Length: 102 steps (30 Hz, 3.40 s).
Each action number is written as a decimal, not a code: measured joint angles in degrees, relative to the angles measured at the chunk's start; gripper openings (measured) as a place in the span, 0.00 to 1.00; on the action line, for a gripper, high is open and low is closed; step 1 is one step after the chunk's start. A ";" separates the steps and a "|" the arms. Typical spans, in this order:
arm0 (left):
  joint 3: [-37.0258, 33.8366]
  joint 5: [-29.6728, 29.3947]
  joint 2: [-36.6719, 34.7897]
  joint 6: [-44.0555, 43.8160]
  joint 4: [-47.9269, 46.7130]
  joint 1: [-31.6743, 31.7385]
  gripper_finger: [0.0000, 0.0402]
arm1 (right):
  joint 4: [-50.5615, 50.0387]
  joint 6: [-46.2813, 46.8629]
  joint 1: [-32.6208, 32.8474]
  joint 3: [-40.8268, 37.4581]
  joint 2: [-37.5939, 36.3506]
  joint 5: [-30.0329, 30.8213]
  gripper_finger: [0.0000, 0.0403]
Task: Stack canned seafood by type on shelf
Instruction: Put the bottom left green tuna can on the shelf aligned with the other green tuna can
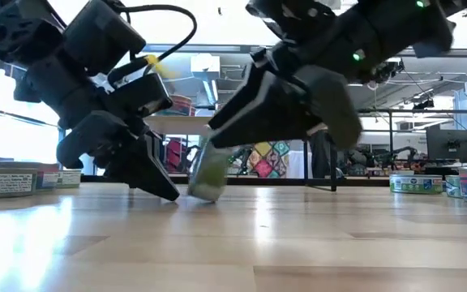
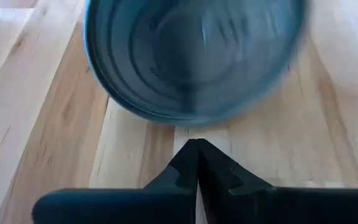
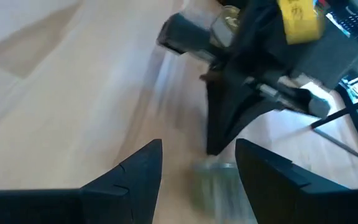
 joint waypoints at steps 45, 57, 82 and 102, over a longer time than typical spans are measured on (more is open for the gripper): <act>0.17 -6.45 -5.74 0.83 -0.41 1.84 0.00 | -18.50 18.01 -6.98 7.88 1.09 -21.77 0.49; -0.40 -4.84 -5.77 0.69 -1.07 1.10 0.00 | -27.95 20.80 -4.50 10.29 -0.89 -14.26 0.49; -1.16 -4.02 -5.63 0.04 0.40 2.03 0.00 | 3.88 28.06 -11.15 -9.64 -1.20 -14.80 0.84; -0.83 -2.95 -1.34 1.89 3.87 1.75 0.00 | 9.30 28.55 -12.14 -4.25 6.79 -18.73 0.85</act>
